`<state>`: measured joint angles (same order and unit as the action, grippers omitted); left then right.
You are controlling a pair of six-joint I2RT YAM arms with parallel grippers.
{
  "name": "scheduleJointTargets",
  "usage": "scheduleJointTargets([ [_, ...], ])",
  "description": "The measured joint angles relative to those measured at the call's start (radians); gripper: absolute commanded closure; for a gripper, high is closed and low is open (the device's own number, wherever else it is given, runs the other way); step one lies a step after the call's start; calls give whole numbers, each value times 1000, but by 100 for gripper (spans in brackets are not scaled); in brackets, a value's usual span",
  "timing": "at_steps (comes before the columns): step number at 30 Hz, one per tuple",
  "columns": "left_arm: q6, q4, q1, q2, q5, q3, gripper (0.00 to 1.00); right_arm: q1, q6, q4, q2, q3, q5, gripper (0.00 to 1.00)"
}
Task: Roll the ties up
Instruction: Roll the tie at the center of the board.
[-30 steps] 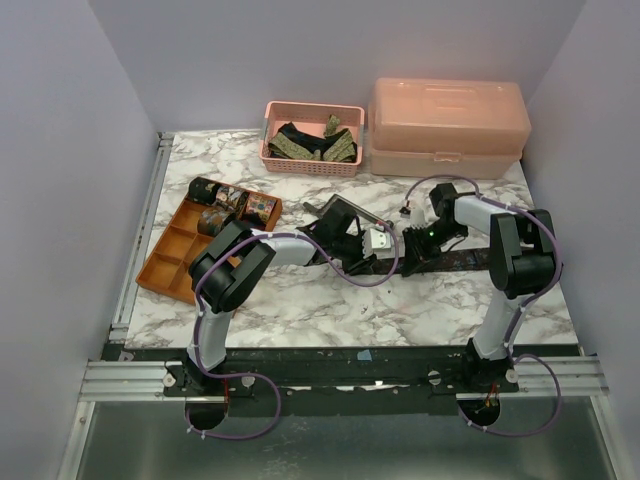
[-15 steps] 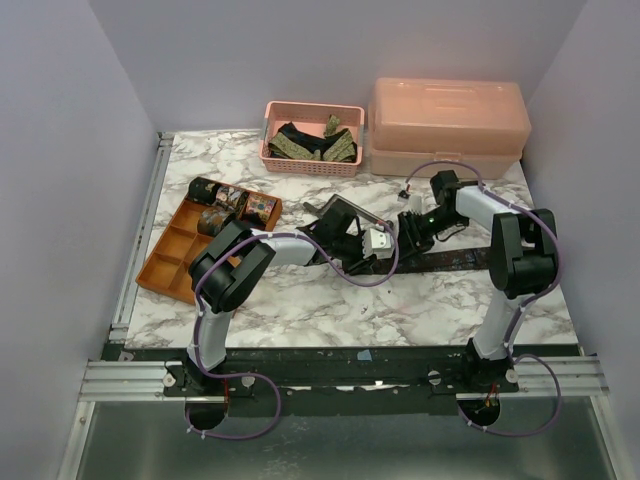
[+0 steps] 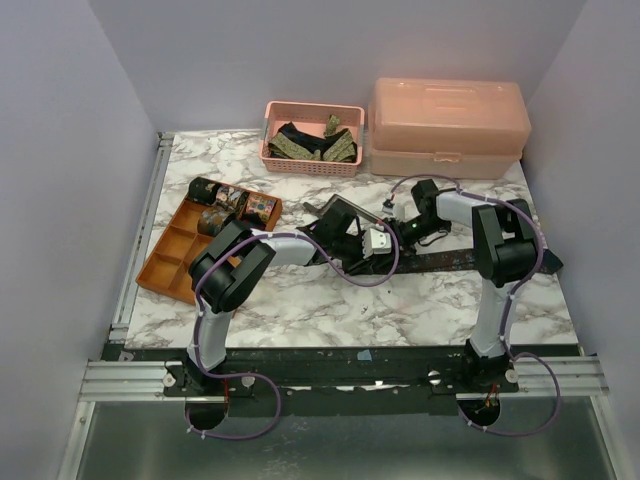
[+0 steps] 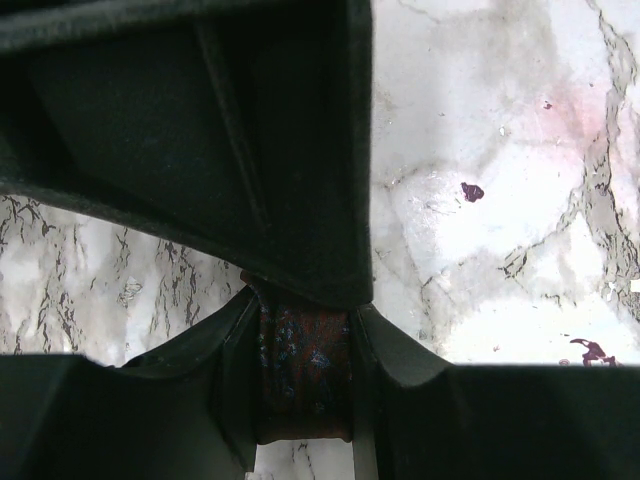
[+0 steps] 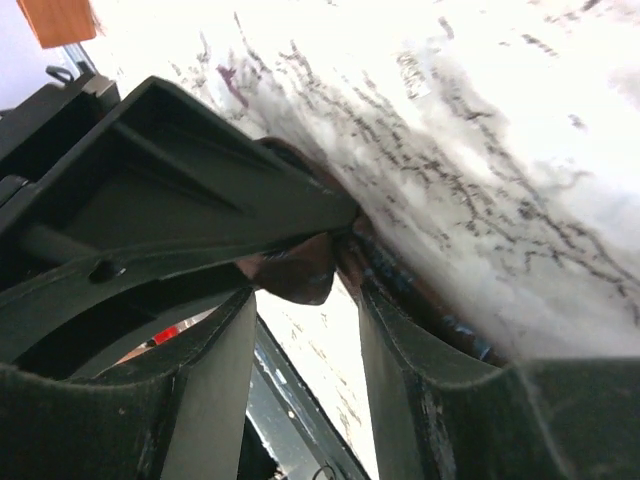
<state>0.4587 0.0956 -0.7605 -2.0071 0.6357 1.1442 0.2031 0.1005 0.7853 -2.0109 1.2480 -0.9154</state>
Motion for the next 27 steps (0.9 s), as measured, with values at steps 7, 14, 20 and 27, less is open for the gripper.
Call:
scheduleJointTargets([
  [7, 0, 0, 0, 0, 0, 0, 82, 0, -53, -42, -34, 0, -18, 57],
  [14, 0, -1, 0, 0, 0, 0, 80, 0, -82, -67, -52, 0, -49, 74],
  [20, -10, -4, 2, 0, 1, 2, 45, -1, -59, -67, -60, -3, -55, 100],
  [27, -133, 185, 60, 47, 59, -133, 18, -2, -56, -65, -74, -11, 7, 100],
])
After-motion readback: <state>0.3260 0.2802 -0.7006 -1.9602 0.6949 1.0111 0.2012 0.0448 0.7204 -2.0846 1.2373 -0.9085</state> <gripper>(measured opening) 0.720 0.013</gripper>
